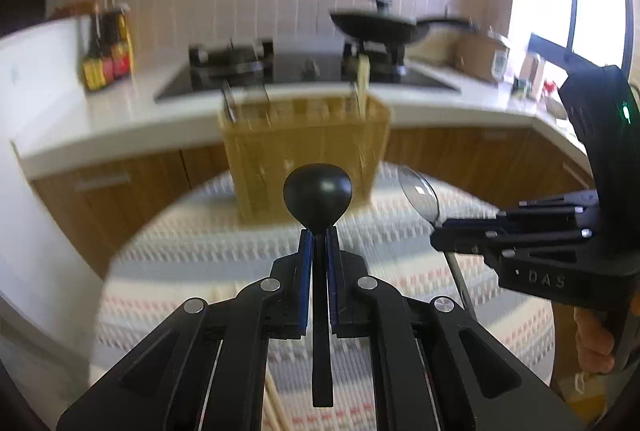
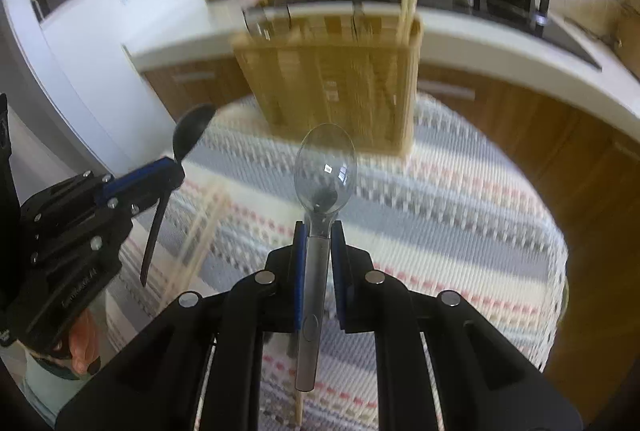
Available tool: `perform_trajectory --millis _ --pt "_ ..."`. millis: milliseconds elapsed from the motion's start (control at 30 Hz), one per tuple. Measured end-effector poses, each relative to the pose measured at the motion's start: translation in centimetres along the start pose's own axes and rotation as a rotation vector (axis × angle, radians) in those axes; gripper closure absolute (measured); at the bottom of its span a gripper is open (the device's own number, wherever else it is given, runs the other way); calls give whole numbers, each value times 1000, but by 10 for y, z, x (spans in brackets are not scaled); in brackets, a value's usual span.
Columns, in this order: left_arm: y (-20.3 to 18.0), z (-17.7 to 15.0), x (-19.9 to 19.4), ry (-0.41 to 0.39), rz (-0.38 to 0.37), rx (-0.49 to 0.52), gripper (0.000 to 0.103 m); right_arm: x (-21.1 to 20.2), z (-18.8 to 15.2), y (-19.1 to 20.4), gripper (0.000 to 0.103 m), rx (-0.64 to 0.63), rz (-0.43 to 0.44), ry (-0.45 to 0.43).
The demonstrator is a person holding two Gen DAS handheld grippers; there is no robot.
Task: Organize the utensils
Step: 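Carry both spoons into the yellow basket and open both tools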
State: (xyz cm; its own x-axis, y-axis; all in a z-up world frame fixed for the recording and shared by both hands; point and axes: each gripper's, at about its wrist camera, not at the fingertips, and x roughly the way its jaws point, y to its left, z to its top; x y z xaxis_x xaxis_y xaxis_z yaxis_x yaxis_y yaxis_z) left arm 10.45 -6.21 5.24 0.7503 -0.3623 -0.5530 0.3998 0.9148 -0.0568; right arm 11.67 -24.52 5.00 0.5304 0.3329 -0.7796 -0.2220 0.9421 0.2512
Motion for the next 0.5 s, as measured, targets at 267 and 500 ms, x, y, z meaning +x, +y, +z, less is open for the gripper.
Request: perform_trajectory --millis 267,500 --pt "9 55 -11 -202 -5 21 98 -38 45 -7 93 0 -29 -202" --pt "21 93 0 -350 -114 -43 98 -55 95 -28 93 26 -87 -369"
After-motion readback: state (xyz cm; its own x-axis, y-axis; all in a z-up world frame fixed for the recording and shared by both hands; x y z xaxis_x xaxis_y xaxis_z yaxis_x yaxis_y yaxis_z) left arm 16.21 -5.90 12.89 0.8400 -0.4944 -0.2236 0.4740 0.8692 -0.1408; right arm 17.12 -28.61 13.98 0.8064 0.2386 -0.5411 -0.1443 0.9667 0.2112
